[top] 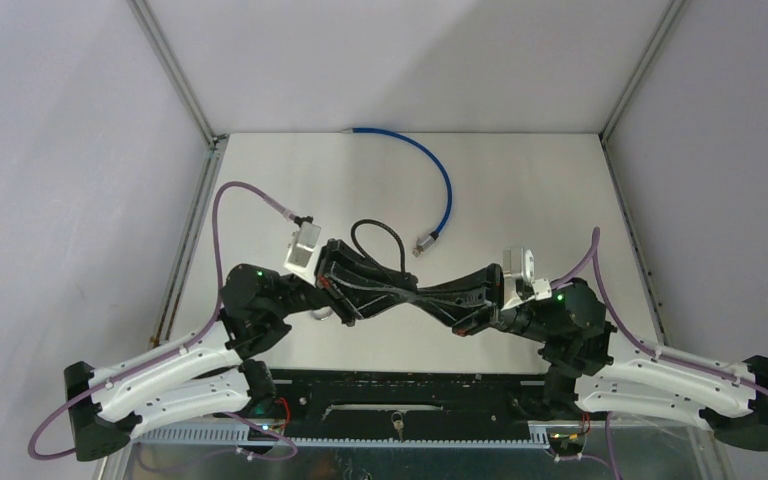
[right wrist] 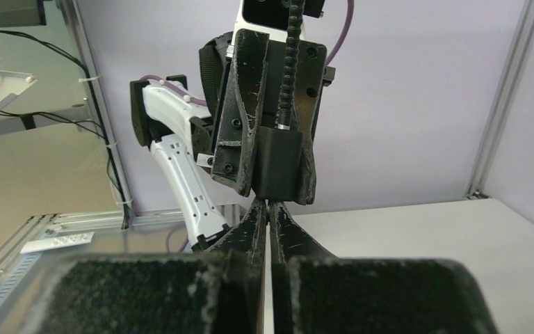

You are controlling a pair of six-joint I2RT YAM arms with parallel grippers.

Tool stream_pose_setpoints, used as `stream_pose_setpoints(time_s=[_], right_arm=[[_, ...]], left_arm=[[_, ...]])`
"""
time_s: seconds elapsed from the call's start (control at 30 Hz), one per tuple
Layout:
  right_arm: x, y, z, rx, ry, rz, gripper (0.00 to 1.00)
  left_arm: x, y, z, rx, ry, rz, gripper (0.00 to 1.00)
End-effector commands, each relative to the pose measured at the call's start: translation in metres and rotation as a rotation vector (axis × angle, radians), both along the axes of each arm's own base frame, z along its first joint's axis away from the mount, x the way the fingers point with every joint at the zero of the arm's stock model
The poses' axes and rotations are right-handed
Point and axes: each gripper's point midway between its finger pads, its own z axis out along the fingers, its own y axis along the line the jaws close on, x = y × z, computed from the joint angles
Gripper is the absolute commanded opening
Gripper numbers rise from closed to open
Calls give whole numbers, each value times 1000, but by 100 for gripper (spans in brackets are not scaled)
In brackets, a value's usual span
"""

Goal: Lock with the key
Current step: Lock the lock.

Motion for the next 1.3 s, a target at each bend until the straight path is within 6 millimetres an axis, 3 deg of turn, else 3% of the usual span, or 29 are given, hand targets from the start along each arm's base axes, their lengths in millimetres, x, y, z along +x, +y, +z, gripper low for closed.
stream_pose_setpoints(time_s=[0.0, 0.27, 0.53, 1.27], right_arm=[[-9, 9, -44, -137, 67, 86, 0], [-23, 6, -31, -93, 59, 181, 0], [-27, 7, -21, -55, 37, 241, 0], [-43, 3, -57, -136, 122, 436, 0]], left_arm=[[-23, 31, 60, -201, -145, -14, 0], [-46, 38, 71, -226, -224, -117, 0], [-53, 39, 73, -220, -253, -149, 0], [-59, 39, 70, -220, -272, -184, 0]])
